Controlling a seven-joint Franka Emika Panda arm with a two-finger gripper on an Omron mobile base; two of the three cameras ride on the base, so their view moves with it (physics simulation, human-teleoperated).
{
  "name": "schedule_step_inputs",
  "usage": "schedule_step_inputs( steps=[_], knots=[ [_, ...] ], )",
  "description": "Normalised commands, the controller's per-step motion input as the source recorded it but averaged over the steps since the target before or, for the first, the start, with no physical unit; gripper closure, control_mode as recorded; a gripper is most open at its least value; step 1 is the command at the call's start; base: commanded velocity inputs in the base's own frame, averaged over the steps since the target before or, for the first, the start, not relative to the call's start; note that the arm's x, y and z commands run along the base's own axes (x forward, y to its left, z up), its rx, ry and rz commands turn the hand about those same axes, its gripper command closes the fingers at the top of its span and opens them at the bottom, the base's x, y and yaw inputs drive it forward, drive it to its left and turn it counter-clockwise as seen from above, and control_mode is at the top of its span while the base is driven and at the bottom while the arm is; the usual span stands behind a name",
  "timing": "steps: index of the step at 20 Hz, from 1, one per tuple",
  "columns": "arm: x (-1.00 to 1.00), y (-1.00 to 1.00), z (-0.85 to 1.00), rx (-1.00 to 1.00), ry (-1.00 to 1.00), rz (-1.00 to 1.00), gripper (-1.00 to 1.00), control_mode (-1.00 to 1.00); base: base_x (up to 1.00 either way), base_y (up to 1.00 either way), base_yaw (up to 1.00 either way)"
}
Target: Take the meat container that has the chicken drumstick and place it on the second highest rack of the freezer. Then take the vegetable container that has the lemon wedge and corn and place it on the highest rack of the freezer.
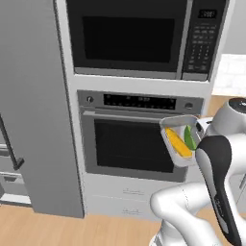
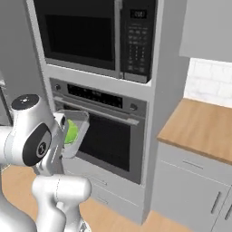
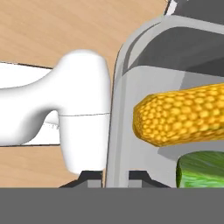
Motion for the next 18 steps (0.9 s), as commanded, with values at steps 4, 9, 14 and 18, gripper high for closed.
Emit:
schedule_step_inputs(
  steps=[4, 9, 14, 18],
  knots=[
    [0.00, 0.00, 0.00, 0.00, 0.00, 0.00, 1.00, 1.00, -0.03, 1.00, 0.44],
    [0.00, 0.00, 0.00, 0.00, 0.00, 0.00, 1.00, 1.00, 0.24, 1.00, 0.47],
    [0.00, 0.00, 0.00, 0.00, 0.00, 0.00, 1.00, 1.00, 0.36, 0.99, 0.39],
    [0.00, 0.00, 0.00, 0.00, 0.00, 0.00, 1.00, 1.00, 0.43, 0.65, 0.03]
  ],
)
